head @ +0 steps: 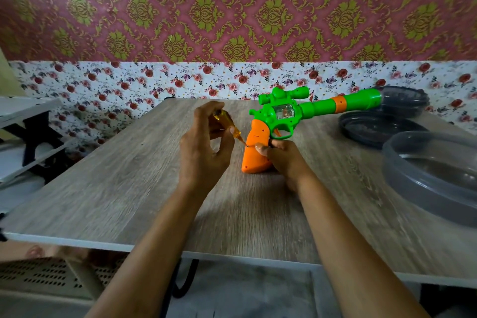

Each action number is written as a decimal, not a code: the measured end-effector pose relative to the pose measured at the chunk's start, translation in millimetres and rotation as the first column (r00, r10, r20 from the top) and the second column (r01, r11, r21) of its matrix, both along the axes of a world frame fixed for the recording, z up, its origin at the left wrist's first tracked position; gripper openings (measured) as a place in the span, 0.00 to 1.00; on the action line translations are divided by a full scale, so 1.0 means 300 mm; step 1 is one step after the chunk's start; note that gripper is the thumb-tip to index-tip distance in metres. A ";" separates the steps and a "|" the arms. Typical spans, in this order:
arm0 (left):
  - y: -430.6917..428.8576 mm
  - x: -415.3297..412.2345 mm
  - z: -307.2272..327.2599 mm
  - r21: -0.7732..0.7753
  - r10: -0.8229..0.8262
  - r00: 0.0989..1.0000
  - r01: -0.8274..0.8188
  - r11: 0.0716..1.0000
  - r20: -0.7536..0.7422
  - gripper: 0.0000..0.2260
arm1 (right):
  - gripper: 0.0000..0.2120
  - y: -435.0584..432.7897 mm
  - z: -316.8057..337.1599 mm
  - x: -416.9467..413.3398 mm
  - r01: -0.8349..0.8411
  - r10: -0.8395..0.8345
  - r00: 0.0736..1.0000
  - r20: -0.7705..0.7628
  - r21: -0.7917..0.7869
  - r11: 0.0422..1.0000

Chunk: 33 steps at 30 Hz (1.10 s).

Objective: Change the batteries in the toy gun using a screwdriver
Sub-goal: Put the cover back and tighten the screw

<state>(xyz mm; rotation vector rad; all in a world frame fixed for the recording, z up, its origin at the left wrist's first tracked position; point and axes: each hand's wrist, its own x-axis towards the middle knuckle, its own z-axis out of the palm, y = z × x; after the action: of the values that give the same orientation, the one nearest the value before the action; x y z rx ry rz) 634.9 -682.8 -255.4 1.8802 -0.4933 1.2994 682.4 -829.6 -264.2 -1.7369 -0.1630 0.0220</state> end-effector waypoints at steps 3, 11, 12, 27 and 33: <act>-0.002 -0.002 0.000 0.001 0.000 1.000 0.000 1.000 -0.006 0.16 | 0.14 0.000 0.002 -0.002 0.001 -0.001 1.000 0.000 -0.007 1.000; -0.004 -0.004 0.001 0.018 -0.015 1.000 0.015 1.000 -0.007 0.16 | 0.14 0.001 0.001 0.000 0.007 -0.007 1.000 -0.016 -0.007 1.000; -0.004 -0.004 0.000 0.025 -0.017 1.000 0.017 1.000 -0.002 0.16 | 0.14 0.000 0.002 -0.001 0.010 -0.010 1.000 -0.018 -0.009 1.000; -0.001 0.000 -0.003 0.060 0.003 1.000 -0.005 0.998 0.021 0.15 | 0.15 -0.001 0.008 -0.004 0.001 -0.002 1.000 -0.027 -0.028 1.000; -0.002 -0.002 -0.003 0.060 -0.008 1.000 0.006 0.998 0.024 0.15 | 0.14 -0.003 0.007 -0.005 -0.006 0.006 1.000 -0.030 -0.014 1.000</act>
<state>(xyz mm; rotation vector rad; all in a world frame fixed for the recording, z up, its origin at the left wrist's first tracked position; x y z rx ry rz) 634.3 -683.3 -256.4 1.9122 -0.5561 1.3170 681.0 -830.6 -262.1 -1.7491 -0.1458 0.0539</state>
